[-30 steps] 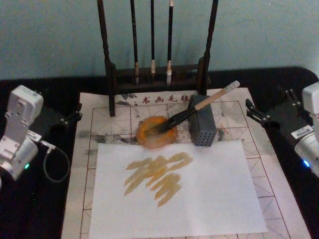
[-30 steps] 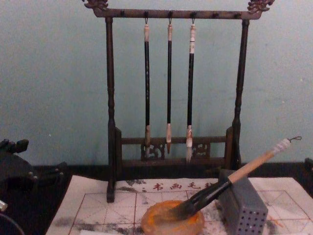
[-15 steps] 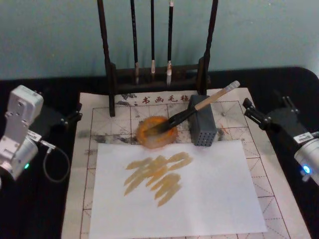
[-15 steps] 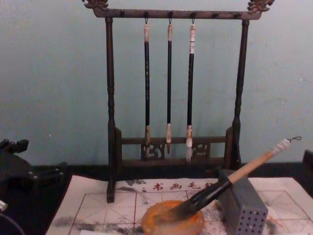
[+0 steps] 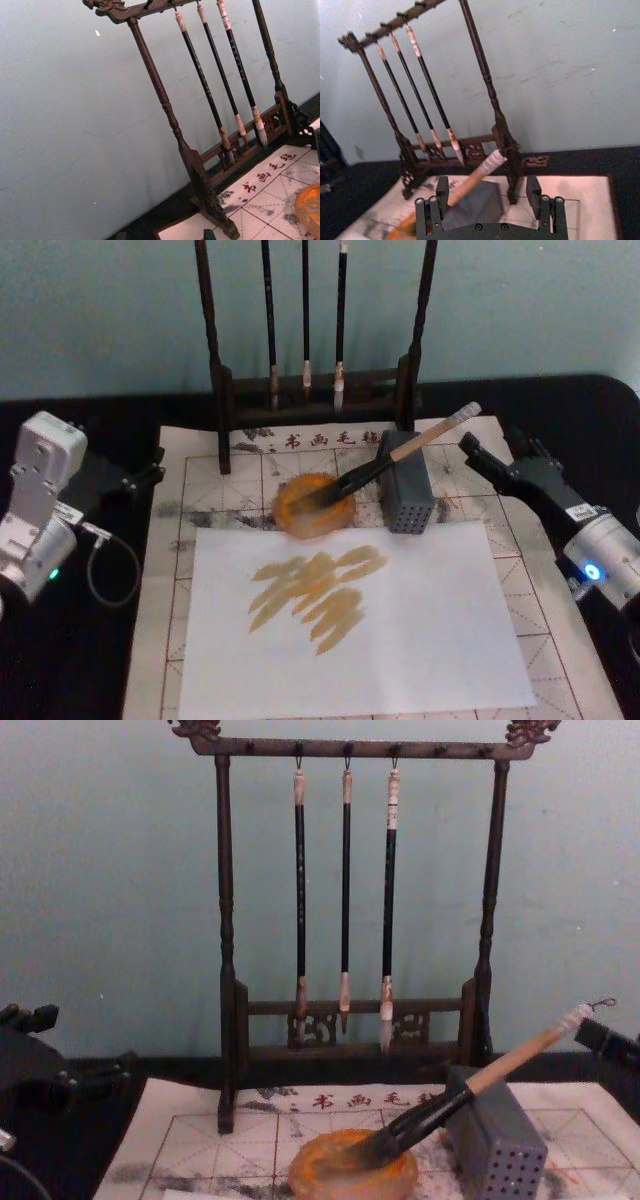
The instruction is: Pick up the brush from the inkstone, write on the paper, then place the brush back to its original position.
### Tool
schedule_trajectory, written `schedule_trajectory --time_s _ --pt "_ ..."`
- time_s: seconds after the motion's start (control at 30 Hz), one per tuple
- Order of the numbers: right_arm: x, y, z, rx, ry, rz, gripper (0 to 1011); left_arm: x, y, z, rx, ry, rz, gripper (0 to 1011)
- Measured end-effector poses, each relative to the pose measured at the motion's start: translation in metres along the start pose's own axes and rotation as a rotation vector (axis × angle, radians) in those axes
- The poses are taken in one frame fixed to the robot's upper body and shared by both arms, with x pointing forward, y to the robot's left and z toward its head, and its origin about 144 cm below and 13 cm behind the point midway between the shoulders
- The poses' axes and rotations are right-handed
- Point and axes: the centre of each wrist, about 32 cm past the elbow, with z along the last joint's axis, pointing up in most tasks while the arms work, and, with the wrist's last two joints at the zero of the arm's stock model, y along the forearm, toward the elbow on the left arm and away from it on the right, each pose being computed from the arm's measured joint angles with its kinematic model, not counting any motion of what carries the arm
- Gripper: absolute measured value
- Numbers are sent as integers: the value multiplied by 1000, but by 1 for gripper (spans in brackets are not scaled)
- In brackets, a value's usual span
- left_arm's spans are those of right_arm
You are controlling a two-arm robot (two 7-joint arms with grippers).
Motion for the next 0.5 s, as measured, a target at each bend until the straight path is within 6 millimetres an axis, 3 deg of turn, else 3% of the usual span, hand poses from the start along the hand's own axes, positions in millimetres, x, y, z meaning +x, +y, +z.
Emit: schedule_trajectory --time_s 0.5 --pt "4 24 -15 43 275 67 1000 0 0 0 0 0 0 1001"
